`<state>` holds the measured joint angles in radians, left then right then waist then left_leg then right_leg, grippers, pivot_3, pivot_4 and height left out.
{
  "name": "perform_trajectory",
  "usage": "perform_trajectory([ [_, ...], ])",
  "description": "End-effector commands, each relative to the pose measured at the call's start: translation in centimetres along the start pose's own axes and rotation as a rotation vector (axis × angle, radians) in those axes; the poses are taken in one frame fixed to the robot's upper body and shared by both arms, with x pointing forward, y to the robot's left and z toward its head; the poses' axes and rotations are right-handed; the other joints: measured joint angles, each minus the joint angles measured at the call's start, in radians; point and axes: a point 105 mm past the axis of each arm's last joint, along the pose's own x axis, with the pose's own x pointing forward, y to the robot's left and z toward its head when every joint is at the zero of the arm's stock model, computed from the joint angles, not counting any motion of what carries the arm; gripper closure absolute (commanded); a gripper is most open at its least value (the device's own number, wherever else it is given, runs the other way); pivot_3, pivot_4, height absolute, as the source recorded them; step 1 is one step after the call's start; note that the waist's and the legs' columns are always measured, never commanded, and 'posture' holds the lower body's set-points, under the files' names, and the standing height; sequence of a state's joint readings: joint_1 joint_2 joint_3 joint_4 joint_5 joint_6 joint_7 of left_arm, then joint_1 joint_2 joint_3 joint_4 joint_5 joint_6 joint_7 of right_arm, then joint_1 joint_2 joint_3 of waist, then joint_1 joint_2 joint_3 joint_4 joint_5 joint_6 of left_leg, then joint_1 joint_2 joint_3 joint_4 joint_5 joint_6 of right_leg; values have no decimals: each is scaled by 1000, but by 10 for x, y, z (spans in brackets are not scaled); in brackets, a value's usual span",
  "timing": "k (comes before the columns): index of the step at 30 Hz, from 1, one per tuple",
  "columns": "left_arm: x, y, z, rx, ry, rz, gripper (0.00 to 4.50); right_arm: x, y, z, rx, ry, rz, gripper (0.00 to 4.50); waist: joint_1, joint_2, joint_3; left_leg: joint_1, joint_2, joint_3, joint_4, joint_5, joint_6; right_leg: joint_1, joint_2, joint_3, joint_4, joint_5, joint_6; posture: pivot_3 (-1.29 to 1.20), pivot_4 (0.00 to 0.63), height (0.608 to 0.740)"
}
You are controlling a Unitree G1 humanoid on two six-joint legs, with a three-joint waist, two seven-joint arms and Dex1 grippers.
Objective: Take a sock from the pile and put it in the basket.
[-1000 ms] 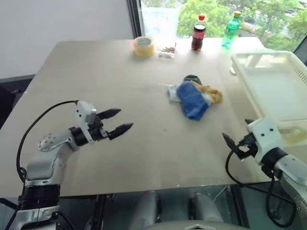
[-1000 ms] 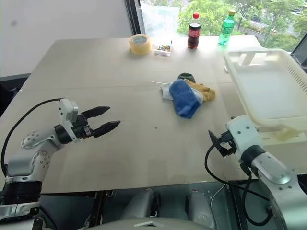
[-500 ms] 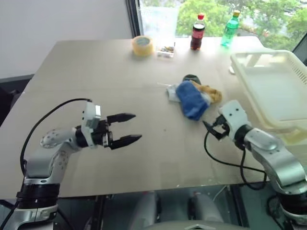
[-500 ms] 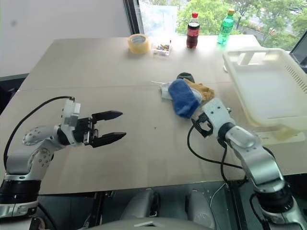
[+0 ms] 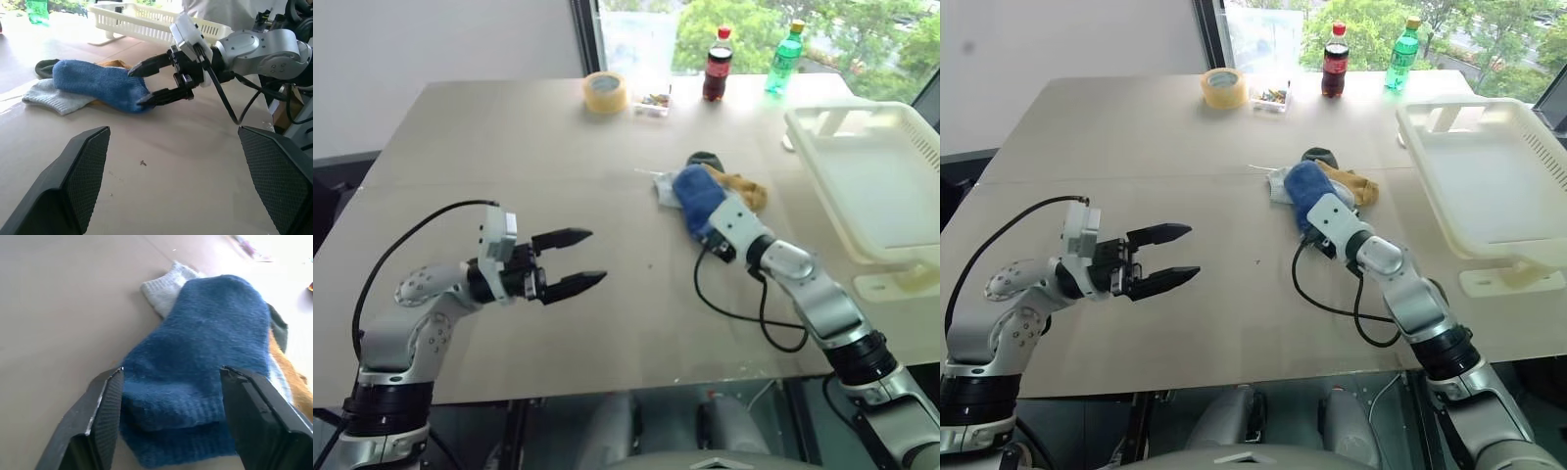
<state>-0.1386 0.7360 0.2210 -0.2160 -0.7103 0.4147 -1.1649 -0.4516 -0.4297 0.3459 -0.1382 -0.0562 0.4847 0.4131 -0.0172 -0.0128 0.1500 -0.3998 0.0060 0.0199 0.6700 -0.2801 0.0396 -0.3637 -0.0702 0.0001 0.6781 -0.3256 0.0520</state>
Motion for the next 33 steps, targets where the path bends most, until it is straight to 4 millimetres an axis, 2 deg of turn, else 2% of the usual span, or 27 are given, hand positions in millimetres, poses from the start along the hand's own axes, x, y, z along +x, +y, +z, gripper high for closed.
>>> perform_trajectory([
  [1,-4,-2,10,38,-19,7,0,-2,-1,8,-55,-36,5,1105,0,0,0,0,0,0,0,0,0,0,0,0,0,0,0,0,150,740],
  [12,-7,-4,7,33,-19,17,0,-6,1,0,-22,-18,16,1105,0,0,0,0,0,0,0,0,0,0,0,0,0,0,0,0,150,740],
  [16,-8,-5,6,32,-19,19,0,-5,1,3,-9,-32,13,2245,0,0,0,0,0,0,0,0,0,0,0,0,0,0,0,0,150,740],
  [17,-9,-5,5,33,-18,20,0,-5,1,4,-7,-38,14,2754,0,0,0,0,0,0,0,0,0,0,0,0,0,0,0,0,150,740],
  [19,-9,-4,5,33,-18,23,0,-5,2,9,-5,-56,17,3441,0,0,0,0,0,0,0,0,0,0,0,0,0,0,0,0,150,740],
  [21,-10,-4,5,31,-18,24,0,-5,2,14,0,-69,22,4317,0,0,0,0,0,0,0,0,0,0,0,0,0,0,0,0,150,740],
  [22,-10,-5,4,31,-18,24,0,-5,3,16,4,-75,25,4419,0,0,0,0,0,0,0,0,0,0,0,0,0,0,0,0,150,740],
  [30,-9,-5,3,28,-19,27,0,-4,7,14,30,-75,42,4419,0,0,0,0,0,0,0,0,0,0,0,0,0,0,0,0,150,740],
  [33,-10,-5,3,20,-24,33,0,-4,17,24,79,-119,109,4419,0,0,0,0,0,0,0,0,0,0,0,0,0,0,0,0,150,740],
])
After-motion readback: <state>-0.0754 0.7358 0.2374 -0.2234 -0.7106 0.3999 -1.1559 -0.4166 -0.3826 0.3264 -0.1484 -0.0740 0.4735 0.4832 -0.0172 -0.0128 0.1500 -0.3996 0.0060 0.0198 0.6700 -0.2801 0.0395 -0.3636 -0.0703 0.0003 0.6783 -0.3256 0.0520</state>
